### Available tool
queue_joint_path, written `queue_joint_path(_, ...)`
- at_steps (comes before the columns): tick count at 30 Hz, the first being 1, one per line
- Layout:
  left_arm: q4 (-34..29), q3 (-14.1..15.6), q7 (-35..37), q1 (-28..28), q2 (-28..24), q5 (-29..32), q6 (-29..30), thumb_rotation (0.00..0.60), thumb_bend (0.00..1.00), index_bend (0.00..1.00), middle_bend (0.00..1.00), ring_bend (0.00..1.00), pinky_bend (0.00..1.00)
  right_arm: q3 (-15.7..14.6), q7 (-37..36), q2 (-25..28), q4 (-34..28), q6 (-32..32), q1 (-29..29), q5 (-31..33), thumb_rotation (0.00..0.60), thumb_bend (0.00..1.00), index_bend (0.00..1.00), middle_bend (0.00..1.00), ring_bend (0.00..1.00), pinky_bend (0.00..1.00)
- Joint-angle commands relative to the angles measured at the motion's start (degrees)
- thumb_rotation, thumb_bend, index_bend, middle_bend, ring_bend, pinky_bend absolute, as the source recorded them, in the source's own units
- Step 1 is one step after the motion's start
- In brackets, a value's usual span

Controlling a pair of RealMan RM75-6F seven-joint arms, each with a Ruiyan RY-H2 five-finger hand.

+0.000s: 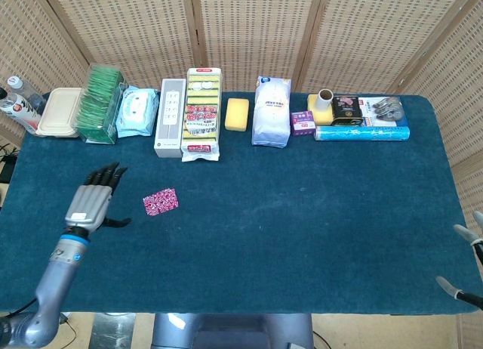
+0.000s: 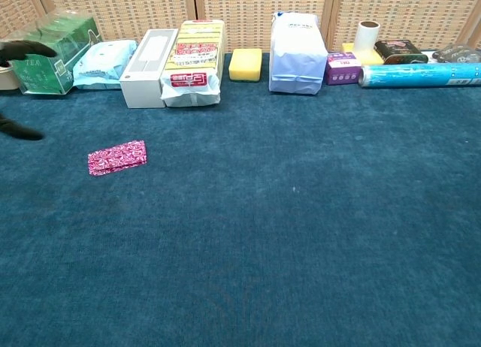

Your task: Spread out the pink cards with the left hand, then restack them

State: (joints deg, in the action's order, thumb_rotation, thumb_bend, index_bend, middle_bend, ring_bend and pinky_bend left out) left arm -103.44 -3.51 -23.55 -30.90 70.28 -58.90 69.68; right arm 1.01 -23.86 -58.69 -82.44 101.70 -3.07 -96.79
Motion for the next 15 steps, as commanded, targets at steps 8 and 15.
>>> queue_joint_path(8, 7.2, 9.9, 17.8, 14.7, -6.4, -22.9, 14.6, 0.600, 0.07, 0.00, 0.00, 0.00, 0.06, 0.8, 4.1, -0.9, -1.2, 0.1, -0.1, 1.0, 0.600, 0.00, 0.16, 0.00, 0.00, 0.00)
queue_joint_path(15, 8.8, 11.0, 17.0, 18.6, -7.4, -29.8, 21.0, 0.600, 0.08, 0.00, 0.00, 0.00, 0.06, 2.8, 10.7, -3.3, -2.2, 2.0, -1.1, 3.5, 0.600, 0.00, 0.16, 0.00, 0.00, 0.00)
